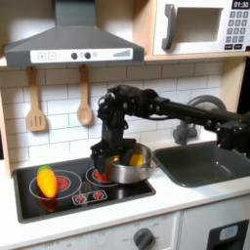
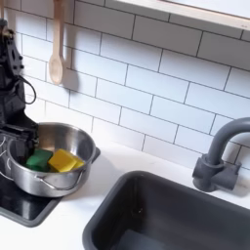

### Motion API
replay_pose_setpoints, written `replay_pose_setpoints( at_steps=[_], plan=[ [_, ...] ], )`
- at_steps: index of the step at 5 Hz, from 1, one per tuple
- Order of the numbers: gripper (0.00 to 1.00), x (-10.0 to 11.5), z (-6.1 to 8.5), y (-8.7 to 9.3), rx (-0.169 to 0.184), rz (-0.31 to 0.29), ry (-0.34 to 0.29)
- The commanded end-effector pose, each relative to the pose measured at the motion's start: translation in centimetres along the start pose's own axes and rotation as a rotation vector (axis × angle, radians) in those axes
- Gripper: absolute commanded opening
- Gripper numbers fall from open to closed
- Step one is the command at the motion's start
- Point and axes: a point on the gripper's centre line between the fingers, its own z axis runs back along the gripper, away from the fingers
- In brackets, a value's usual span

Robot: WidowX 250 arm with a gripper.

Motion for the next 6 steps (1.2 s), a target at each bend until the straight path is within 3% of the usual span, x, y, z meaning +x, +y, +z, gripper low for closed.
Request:
replay_pose_setpoints(
  at_steps=[1, 4, 5, 6],
  plan=[
    [1.00, -0.10, -0.14, 0.49, -0.017, 0.014, 0.002],
    [1.00, -0.54, -0.25, 0.82, -0.030, 0.023, 0.009],
    [0.00, -0.43, -0.07, 0.83, -0.037, 0.022, 0.001],
    [0.00, -0.37, 0.05, 0.66, -0.040, 0.023, -0.004]
  ],
)
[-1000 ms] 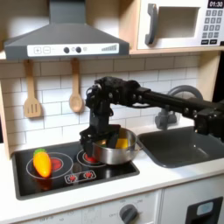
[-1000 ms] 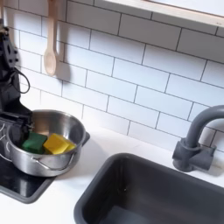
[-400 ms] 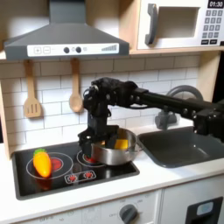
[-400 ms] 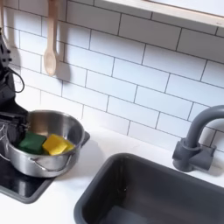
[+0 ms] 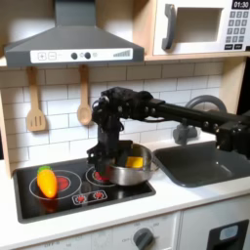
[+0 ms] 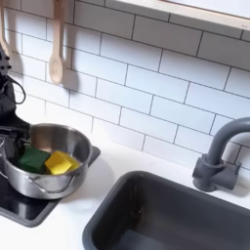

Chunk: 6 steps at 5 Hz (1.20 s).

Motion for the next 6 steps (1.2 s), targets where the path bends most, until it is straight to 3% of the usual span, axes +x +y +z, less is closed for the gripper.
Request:
replay_pose_setpoints(
  at_steps=[1, 2, 6],
  plan=[
    [0.00, 0.0, 0.1, -0.1, -0.005, 0.002, -0.005],
    [0.00, 0.1, 0.2, -0.2, -0.005, 0.001, -0.011],
    [0.00, 1.4, 1.0, 2.4, -0.003, 0.062, -0.028]
  ],
)
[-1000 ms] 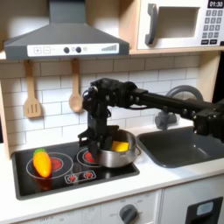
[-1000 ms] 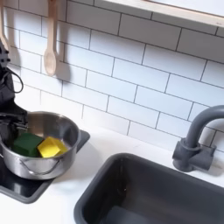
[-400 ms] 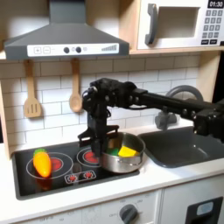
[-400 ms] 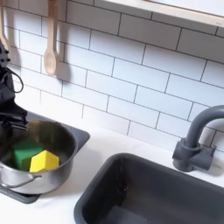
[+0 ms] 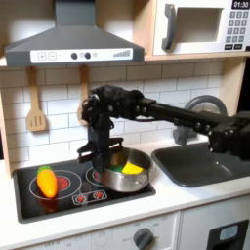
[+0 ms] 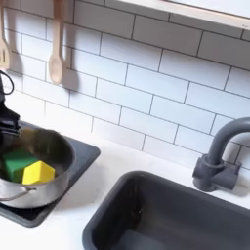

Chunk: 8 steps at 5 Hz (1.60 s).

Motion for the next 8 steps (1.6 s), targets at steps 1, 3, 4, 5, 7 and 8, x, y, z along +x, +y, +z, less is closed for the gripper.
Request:
replay_pose_setpoints(
  at_steps=[1, 3, 4, 5, 7, 8],
  plan=[
    [0.00, 1.0, 0.2, 1.0, 0.004, 0.023, -0.013],
    [0.00, 1.2, 0.3, 2.7, 0.007, 0.061, -0.015],
    [0.00, 1.0, 0.2, 3.1, 0.010, 0.067, -0.010],
    [0.58, 0.8, -0.1, 3.1, 0.000, 0.066, 0.008],
    [1.00, 0.8, 1.2, 2.9, -0.010, 0.037, -0.027],
    [1.00, 0.5, 1.7, 2.5, -0.026, 0.029, -0.047]
  ],
)
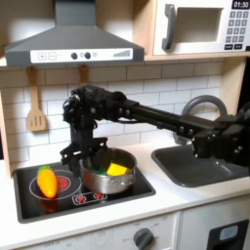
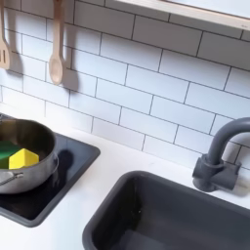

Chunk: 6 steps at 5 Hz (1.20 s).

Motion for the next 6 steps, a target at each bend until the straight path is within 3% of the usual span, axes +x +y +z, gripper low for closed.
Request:
replay_pose_setpoints(
  at_steps=[1, 2, 4, 6],
  plan=[
    [1.00, -0.2, 3.5, -1.0, 0.001, -0.028, -0.099],
    [1.00, 0.2, 5.2, -1.7, -0.002, -0.051, -0.182],
    [1.00, 0.8, 8.5, -1.9, 0.037, -0.068, -0.456],
    [1.00, 1.0, 11.2, -2.8, 0.027, -0.116, -0.620]
  ],
)
